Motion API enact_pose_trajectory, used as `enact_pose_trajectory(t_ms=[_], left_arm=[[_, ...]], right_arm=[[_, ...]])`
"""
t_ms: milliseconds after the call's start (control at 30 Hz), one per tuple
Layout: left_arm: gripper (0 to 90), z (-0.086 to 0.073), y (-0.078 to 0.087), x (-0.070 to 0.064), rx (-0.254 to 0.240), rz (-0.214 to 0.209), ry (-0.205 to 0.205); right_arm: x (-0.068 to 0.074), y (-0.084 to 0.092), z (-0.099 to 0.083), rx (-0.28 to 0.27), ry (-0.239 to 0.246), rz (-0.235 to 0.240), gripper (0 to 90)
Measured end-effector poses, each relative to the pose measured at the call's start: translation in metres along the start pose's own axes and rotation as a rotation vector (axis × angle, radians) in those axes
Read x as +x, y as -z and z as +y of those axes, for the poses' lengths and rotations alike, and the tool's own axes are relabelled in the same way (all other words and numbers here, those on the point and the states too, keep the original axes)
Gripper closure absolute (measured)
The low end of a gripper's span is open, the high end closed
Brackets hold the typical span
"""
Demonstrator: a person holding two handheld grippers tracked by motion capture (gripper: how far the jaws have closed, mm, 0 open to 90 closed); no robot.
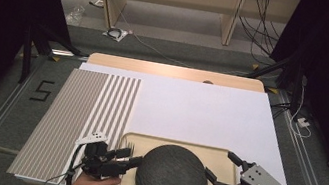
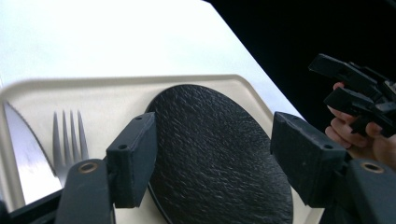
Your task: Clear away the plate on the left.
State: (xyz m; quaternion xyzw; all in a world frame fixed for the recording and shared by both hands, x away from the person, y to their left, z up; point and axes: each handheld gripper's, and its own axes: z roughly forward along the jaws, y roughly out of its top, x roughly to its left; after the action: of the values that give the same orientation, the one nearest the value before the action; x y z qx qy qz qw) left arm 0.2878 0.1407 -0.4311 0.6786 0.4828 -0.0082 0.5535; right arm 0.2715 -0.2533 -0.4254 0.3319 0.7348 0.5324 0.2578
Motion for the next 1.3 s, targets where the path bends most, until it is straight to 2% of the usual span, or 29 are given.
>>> enact_pose_trajectory(t_ms=[300, 333, 400, 533, 667, 767, 933, 1067, 1233, 1300], left_arm=[[28.6, 0.007, 0.007, 0.006, -0.042, 0.007, -0.100], [28.5, 0.007, 0.007, 0.006, -0.042, 0.007, -0.100], [28.4, 0.007, 0.008, 0.007, -0.048, 0.016, -0.113], [27.4, 0.008, 0.010, 0.007, -0.053, 0.039, -0.169], [27.0, 0.008, 0.011, 0.008, -0.055, 0.035, -0.180], [26.1, 0.009, 0.013, 0.009, -0.066, 0.053, -0.215], [23.9, 0.009, 0.017, 0.010, -0.096, 0.074, -0.275], [22.3, 0.009, 0.020, 0.012, -0.108, 0.065, -0.306], [21.6, 0.008, 0.023, 0.015, -0.137, 0.078, -0.342], [20.7, 0.007, 0.025, 0.015, -0.157, 0.098, -0.360]], right_arm=[[-0.001, 0.000, 0.000, -0.008, -0.015, 0.006, 16.1], [-0.001, 0.000, 0.000, -0.012, -0.016, 0.006, 16.1], [-0.001, 0.000, 0.000, -0.011, -0.015, 0.006, 16.1], [-0.001, 0.000, 0.000, -0.008, -0.018, 0.007, 16.1], [-0.001, 0.000, 0.000, -0.008, -0.017, 0.007, 16.1], [-0.001, 0.000, 0.000, -0.007, -0.017, 0.008, 16.1], [-0.001, 0.001, 0.000, -0.008, -0.017, 0.009, 16.0], [-0.002, 0.001, 0.000, -0.008, -0.017, 0.007, 16.0], [-0.001, 0.001, 0.000, -0.006, -0.015, 0.007, 16.0], [-0.001, 0.001, 0.000, -0.007, -0.016, 0.007, 16.0]])
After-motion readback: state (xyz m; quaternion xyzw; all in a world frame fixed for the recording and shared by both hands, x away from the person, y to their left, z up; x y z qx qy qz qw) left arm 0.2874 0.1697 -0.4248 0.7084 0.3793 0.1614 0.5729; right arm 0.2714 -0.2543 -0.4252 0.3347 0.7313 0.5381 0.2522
